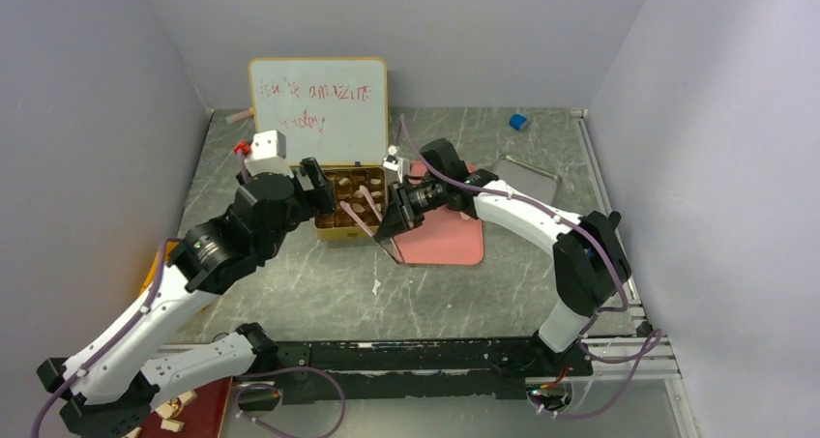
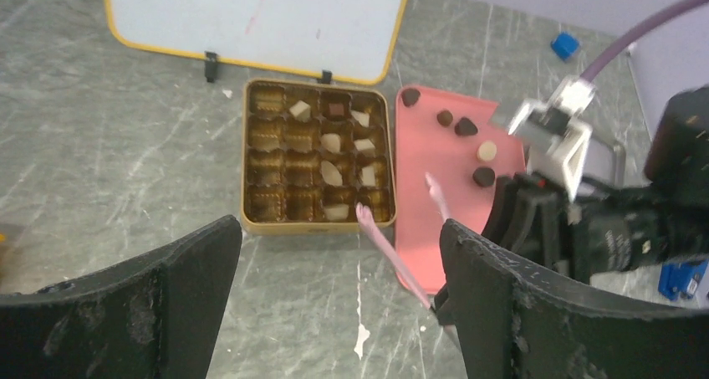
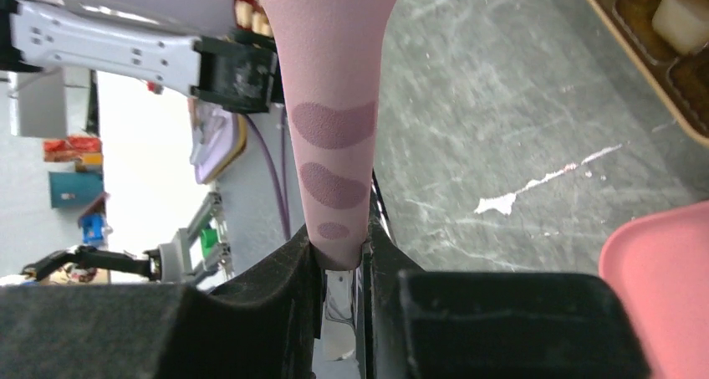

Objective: Pack the chocolate
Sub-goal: Adjust the clamp.

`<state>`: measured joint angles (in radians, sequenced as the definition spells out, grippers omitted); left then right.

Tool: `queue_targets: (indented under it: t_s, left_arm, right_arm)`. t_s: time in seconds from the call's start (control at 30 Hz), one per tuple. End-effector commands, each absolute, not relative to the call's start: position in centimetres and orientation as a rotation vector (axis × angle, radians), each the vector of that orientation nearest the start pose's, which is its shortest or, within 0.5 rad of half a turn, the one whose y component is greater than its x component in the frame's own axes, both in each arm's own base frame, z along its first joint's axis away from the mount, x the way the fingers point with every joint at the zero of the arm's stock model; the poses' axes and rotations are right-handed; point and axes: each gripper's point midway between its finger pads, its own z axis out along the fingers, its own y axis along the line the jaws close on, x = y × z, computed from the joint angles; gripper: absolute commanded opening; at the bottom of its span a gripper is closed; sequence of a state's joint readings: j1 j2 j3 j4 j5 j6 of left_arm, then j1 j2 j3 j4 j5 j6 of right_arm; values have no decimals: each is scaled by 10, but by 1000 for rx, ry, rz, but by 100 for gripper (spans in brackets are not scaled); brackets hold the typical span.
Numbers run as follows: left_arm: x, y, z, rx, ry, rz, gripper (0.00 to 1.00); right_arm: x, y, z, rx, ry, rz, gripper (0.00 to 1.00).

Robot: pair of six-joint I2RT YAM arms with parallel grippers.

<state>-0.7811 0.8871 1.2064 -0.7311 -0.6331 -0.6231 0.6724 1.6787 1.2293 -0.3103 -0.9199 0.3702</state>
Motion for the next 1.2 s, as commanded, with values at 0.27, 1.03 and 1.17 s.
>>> queue_targets:
  t_s: [0.27, 1.03, 1.17]
  left_arm:
    - [253, -180, 307, -179, 1968, -536, 92]
    - [275, -215, 279, -186, 2017, -579, 75]
    - [278, -221, 277, -188, 2022, -593, 71]
  right_arm:
    - [241, 352, 250, -743, 2062, 1811, 8]
    - [239, 353, 276, -744, 2001, 1854, 8]
    - [238, 353, 279, -745, 1995, 1857, 7]
